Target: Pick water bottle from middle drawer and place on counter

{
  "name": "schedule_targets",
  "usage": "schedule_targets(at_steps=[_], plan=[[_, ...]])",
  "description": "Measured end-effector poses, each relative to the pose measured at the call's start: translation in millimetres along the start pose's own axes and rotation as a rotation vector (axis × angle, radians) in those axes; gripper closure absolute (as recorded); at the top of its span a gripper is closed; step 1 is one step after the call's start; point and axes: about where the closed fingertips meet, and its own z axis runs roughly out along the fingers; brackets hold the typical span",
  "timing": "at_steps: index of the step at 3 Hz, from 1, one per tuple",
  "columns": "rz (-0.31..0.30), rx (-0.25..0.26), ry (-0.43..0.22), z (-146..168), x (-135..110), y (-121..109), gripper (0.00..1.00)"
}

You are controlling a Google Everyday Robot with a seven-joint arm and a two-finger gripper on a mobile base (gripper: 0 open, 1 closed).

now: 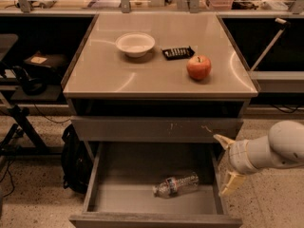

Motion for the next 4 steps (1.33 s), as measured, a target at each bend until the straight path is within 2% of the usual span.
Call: schedule_targets(at_steps=[1, 2, 3, 4], plan=[[0.013, -0.062, -0.122, 75.9, 7.1, 20.6, 0.00], [0.054, -0.100, -0.229, 150.6, 7.3, 33.1, 0.00], [0.090, -0.141, -0.257, 175.9, 13.2, 54.5, 0.00], [0.089, -0.139, -0.249, 178.0, 13.5, 54.3, 0.00]])
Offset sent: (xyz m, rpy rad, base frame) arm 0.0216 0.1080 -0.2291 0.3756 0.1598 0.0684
